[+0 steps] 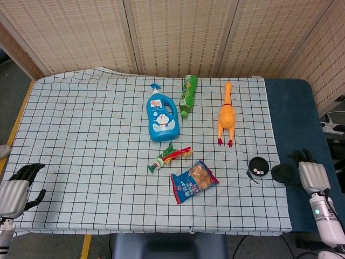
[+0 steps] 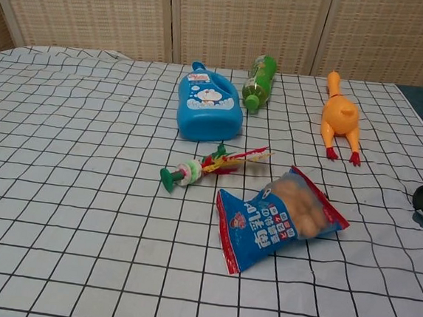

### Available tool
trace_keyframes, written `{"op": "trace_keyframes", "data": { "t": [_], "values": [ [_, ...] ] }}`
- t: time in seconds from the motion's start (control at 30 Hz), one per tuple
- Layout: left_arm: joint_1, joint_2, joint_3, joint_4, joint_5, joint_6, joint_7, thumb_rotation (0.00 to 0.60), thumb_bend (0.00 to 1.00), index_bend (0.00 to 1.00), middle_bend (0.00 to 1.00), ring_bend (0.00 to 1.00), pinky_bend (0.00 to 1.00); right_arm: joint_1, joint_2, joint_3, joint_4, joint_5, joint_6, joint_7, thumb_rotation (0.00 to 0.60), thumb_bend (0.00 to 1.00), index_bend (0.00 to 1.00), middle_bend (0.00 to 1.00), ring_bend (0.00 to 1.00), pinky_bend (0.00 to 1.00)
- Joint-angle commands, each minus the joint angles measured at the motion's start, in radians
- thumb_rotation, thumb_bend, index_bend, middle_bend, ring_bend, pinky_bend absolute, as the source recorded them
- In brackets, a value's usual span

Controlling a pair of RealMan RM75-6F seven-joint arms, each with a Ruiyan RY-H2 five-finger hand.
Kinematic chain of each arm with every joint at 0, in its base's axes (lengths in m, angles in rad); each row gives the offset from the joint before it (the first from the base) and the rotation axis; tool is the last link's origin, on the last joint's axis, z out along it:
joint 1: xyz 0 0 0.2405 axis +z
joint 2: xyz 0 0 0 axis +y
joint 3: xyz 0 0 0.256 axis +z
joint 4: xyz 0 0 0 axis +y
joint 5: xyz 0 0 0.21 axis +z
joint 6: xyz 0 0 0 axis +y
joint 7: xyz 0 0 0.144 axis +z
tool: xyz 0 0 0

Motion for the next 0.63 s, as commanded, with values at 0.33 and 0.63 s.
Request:
{"op": "trace_keyframes", "data": {
  "t": [0.33, 0.63],
  "values": [
    [0.000, 0.000, 0.002, 0.000, 0.005, 0.001, 0.003, 0.600, 0.37, 0.17, 0.15, 0.14, 0.35, -0.092, 0.042, 0.000, -0.125, -0.178, 0.304, 0.014, 0.600, 0.10, 0.21, 0.11, 0.00, 0.28],
    [-0.008, -0.006, -0.011, 0.020, -0.022, -0.015, -0.014, 0.600, 0.37, 0.17, 0.15, 0.14, 0.35, -0.147, -0.005, 0.027, -0.135, -0.209, 0.483, -0.151, 0.600, 0.10, 0.21, 0.11, 0.00, 0.17]
  ]
}}
